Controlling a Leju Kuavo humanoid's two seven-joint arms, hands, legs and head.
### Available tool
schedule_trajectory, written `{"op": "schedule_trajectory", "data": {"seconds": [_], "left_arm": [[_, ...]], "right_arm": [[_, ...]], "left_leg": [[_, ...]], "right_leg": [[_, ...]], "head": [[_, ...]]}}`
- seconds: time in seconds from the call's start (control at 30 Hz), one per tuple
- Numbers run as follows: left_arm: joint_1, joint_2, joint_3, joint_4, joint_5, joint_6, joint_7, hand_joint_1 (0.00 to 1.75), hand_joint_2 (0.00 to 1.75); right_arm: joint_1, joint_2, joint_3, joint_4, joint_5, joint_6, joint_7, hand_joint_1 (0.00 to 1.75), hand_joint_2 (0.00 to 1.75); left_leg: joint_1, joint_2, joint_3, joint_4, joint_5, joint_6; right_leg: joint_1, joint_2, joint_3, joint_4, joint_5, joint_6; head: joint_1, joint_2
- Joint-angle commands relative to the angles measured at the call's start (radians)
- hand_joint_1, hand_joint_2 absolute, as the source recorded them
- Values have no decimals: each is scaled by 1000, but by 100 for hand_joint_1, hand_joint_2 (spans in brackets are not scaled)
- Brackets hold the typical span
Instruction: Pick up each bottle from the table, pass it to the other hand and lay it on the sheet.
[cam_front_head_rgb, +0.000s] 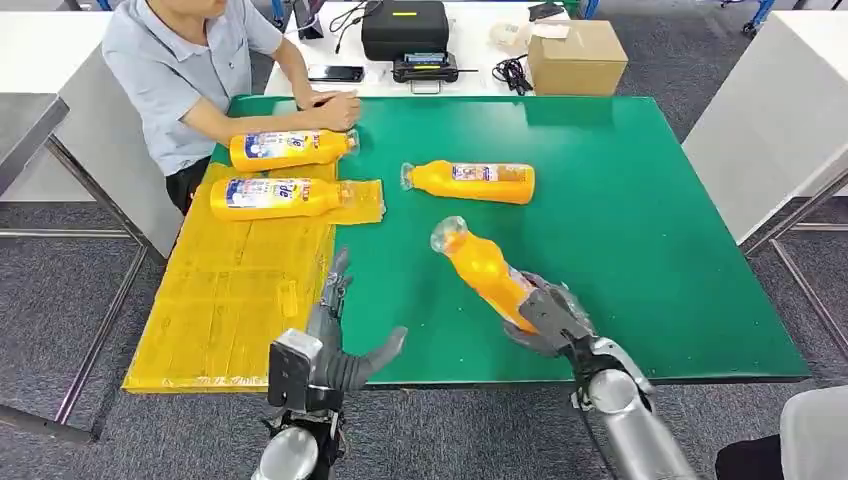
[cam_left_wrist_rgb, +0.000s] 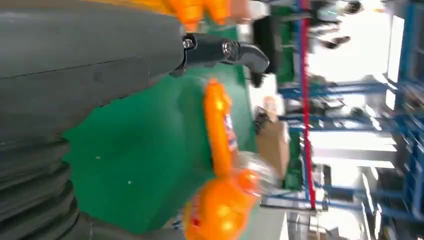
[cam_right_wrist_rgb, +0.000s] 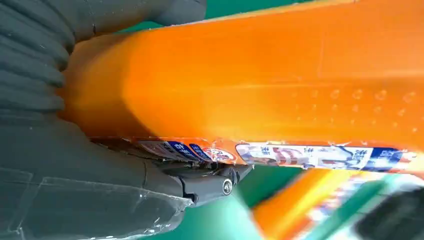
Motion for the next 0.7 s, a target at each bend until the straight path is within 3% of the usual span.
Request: {"op": "schedule_trajectory", "data": {"seconds": [0.03,0.27,0.7], "left_arm": [[-48,10,-40,215,198,-37,-31,0,175],[-134,25,-121,297,227,-86,-25,0,175],[-182,13,-119,307,262,-110,-43,0,175]], "right_arm": [[-36,30,133,-66,-76,-22,-68,175,175],[-121,51,219,53,-84,-7,-97,175,175],[-184,75,338,165,-38,-24,-103,175,175]], "left_leg": [[1,0,4,-1,-1,-2],[0,-2,-2,0,-1,-1],[1,-3,-3,-1,0,-1]], "right_leg": [[1,0,4,-2,-2,-2],[0,1,0,-1,-1,-2],[0,0,-1,-1,-1,-1]], "head": [[0,0],[1,0],[1,0]]}}
